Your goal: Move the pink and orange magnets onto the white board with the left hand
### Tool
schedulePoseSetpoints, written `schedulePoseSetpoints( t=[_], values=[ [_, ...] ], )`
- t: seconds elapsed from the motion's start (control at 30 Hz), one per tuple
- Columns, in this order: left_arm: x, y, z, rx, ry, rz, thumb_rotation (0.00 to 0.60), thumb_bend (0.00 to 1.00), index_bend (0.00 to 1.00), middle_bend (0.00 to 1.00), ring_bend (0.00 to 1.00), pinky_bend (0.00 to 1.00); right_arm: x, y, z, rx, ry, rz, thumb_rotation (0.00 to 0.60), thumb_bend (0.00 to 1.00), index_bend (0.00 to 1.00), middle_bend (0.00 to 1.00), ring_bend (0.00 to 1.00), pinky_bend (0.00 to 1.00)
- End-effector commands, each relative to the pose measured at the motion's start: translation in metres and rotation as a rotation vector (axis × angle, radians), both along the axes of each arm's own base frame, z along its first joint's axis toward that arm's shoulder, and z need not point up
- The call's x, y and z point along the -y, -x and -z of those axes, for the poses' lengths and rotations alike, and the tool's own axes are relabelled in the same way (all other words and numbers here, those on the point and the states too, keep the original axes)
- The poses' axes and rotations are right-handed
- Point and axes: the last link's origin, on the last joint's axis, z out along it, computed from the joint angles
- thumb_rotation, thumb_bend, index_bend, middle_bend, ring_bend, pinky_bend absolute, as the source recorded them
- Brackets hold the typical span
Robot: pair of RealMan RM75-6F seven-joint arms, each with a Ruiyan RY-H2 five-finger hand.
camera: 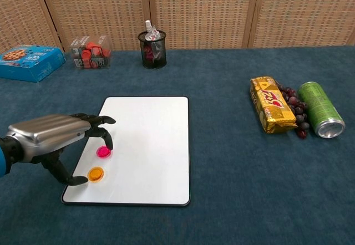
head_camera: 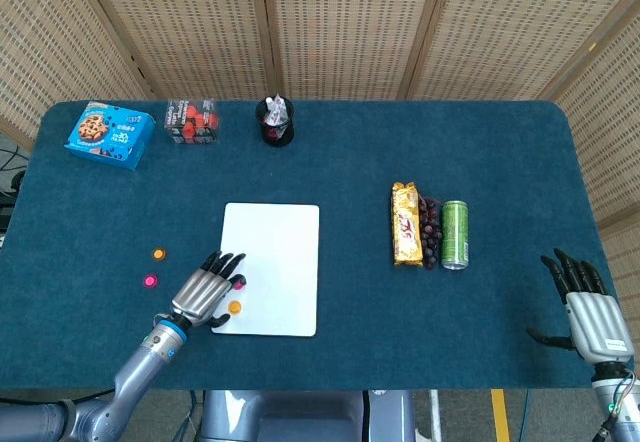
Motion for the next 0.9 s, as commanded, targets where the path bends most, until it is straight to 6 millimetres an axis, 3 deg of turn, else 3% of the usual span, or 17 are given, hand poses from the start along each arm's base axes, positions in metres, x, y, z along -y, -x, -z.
schedulePoseSetpoints(
  t=[0.03, 0.2, 0.37, 0.57, 0.7, 0.9],
  values=[
    [-0.001, 0.003, -0.009, 0.011, -0.019, -0.005, 0.600, 0.27, 0.26, 0.00, 0.00, 0.00, 0.000, 0.000, 0.000, 0.001, 0.000, 0.000, 0.600, 0.10, 0.05, 0.00, 0.00, 0.00],
    [-0.006, 0.034, -0.041, 0.001, -0.103, -0.058, 0.600, 0.30, 0.29, 0.00, 0.00, 0.00, 0.000, 0.000, 0.000, -0.001, -0.002, 0.000, 0.600, 0.10, 0.05, 0.00, 0.00, 0.00],
    [-0.015, 0.087, -0.075, -0.026, -0.188, -0.177, 0.600, 0.32, 0.35, 0.00, 0.00, 0.00, 0.000, 0.000, 0.001, -0.004, -0.006, 0.001, 0.600, 0.10, 0.05, 0.00, 0.00, 0.00],
    [-0.021, 0.134, -0.093, -0.032, -0.227, -0.281, 0.600, 0.35, 0.37, 0.00, 0.00, 0.00, -0.001, -0.001, 0.001, -0.007, -0.009, 0.003, 0.600, 0.10, 0.05, 0.00, 0.00, 0.00],
    [-0.020, 0.145, -0.094, -0.023, -0.219, -0.292, 0.600, 0.35, 0.37, 0.00, 0.00, 0.00, -0.001, -0.001, 0.001, -0.008, -0.009, 0.006, 0.600, 0.10, 0.05, 0.00, 0.00, 0.00],
    [-0.019, 0.142, -0.088, -0.007, -0.203, -0.261, 0.600, 0.34, 0.37, 0.00, 0.00, 0.00, -0.001, -0.001, 0.001, -0.008, -0.010, 0.010, 0.600, 0.10, 0.05, 0.00, 0.00, 0.00]
  ],
)
